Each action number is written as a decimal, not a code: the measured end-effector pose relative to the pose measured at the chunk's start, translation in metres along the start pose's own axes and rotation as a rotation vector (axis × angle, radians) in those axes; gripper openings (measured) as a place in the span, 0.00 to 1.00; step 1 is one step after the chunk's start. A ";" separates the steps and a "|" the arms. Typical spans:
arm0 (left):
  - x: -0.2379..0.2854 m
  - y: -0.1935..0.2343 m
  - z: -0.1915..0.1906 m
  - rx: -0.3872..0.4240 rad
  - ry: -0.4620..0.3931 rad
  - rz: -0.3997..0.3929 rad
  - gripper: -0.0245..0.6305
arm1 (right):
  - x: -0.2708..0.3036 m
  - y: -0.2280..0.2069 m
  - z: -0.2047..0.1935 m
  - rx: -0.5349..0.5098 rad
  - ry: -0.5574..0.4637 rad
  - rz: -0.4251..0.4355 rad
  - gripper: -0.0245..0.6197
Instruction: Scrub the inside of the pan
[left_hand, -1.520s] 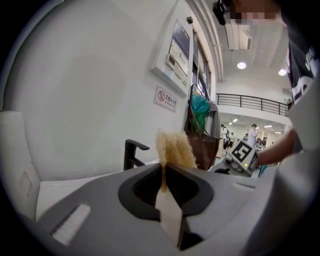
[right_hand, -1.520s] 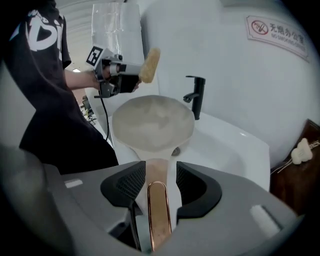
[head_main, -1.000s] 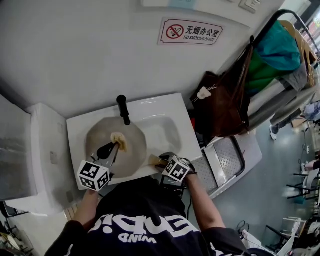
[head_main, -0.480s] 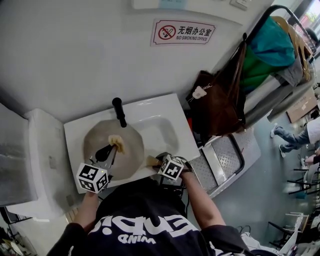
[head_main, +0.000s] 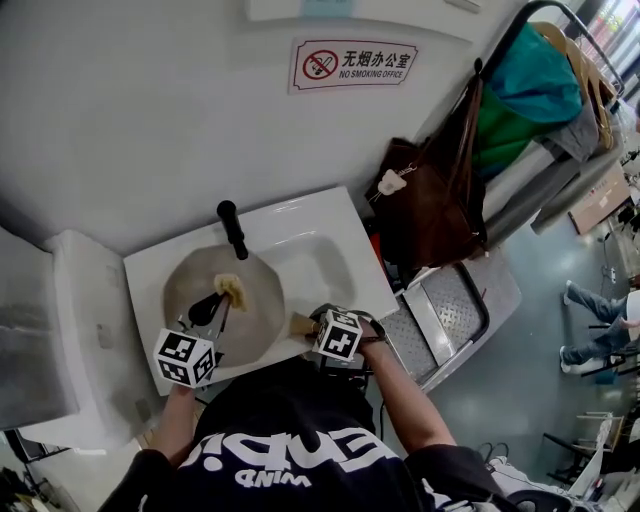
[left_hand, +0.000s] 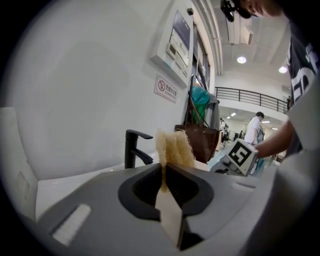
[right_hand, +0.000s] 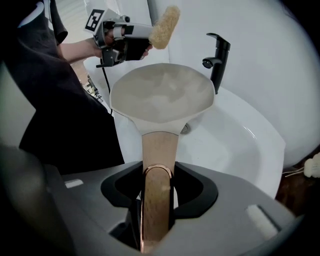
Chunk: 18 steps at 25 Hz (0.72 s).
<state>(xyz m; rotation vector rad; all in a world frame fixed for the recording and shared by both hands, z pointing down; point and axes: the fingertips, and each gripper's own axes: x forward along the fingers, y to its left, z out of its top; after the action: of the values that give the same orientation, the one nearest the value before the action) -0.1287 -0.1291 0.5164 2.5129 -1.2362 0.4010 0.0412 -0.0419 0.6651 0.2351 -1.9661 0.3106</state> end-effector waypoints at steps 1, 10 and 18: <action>0.001 0.001 -0.002 0.007 0.008 -0.002 0.07 | -0.004 -0.001 0.003 -0.010 -0.005 -0.006 0.31; 0.016 -0.006 -0.031 0.105 0.151 -0.116 0.07 | -0.019 -0.008 0.010 -0.053 -0.007 -0.019 0.31; 0.043 -0.043 -0.076 0.178 0.298 -0.254 0.07 | -0.019 -0.010 0.008 -0.044 -0.014 -0.013 0.31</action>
<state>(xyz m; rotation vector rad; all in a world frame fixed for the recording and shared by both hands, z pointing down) -0.0774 -0.1056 0.5956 2.5908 -0.7890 0.8158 0.0450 -0.0532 0.6453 0.2224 -1.9823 0.2576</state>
